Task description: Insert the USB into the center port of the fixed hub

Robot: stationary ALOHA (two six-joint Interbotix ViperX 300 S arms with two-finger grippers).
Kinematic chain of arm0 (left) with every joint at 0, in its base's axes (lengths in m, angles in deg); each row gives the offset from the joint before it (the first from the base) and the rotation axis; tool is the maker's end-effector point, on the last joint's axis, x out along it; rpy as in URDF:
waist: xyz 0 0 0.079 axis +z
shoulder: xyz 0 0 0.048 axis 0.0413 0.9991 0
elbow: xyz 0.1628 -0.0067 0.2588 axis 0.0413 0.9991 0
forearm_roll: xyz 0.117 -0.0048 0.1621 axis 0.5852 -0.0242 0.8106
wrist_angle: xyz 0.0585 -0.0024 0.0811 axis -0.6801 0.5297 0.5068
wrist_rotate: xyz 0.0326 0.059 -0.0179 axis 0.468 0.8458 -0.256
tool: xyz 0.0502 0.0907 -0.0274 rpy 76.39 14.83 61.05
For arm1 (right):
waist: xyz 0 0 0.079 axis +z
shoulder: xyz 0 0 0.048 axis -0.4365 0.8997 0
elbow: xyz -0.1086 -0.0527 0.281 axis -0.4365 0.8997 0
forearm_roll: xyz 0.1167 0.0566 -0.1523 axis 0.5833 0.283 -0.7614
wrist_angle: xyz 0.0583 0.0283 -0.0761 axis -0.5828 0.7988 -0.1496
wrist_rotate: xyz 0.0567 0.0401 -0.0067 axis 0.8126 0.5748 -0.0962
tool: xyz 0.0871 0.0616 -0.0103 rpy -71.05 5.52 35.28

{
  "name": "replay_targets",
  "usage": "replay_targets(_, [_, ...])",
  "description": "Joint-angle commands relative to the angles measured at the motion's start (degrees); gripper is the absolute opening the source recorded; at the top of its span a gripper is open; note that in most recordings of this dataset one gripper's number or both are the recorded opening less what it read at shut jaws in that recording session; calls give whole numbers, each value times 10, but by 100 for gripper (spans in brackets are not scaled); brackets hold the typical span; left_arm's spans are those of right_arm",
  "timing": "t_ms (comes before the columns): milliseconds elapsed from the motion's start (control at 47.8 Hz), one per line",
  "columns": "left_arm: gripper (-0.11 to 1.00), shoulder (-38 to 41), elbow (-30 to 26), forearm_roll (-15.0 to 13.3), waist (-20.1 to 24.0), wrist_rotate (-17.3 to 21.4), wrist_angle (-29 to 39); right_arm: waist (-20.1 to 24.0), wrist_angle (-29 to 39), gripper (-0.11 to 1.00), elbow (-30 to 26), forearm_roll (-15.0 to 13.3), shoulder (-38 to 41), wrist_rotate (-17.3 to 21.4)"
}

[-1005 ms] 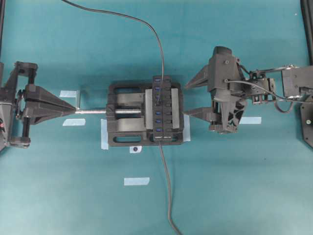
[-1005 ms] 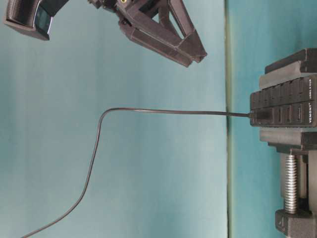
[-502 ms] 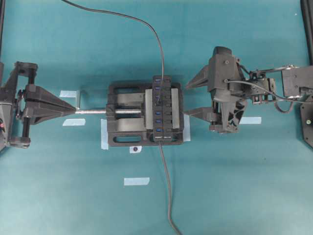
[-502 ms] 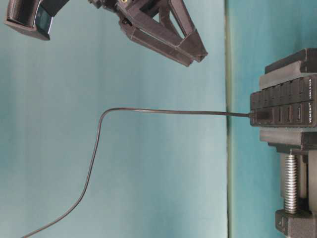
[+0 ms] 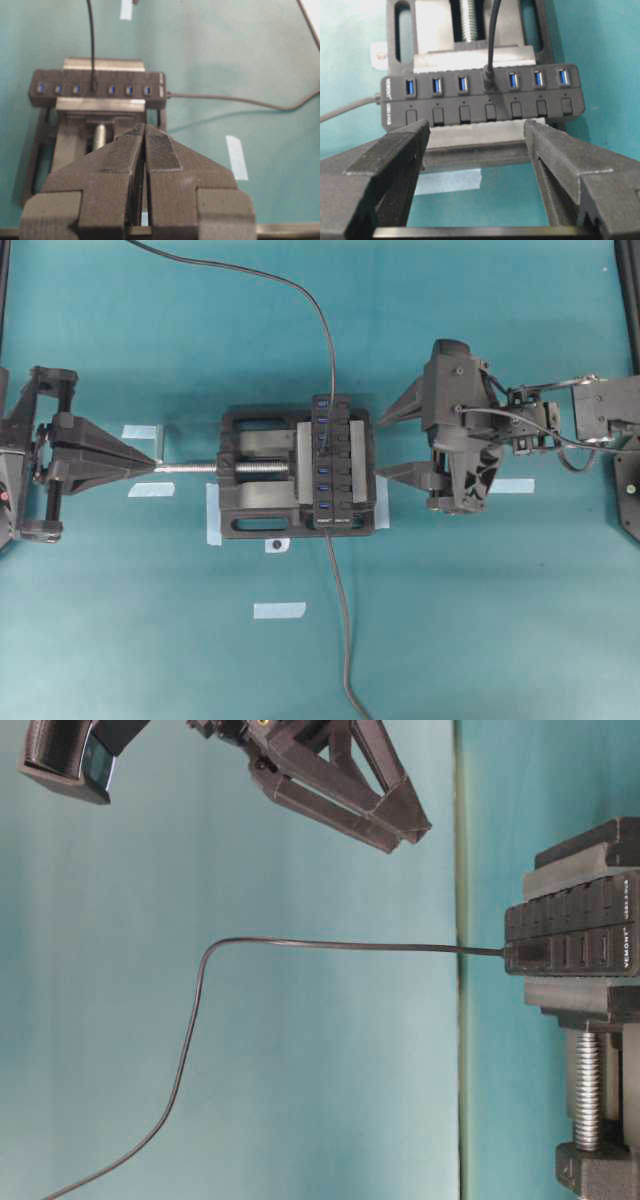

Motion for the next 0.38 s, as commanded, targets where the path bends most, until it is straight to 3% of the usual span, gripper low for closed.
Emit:
replay_targets(0, [0,3,-9,0,-2,-1,-4,2,-3,80,-4,1,-5,7])
replay_targets(356, [0,4,-9,1,-7,-1,-5,2,-4,80,-4,1,-5,7])
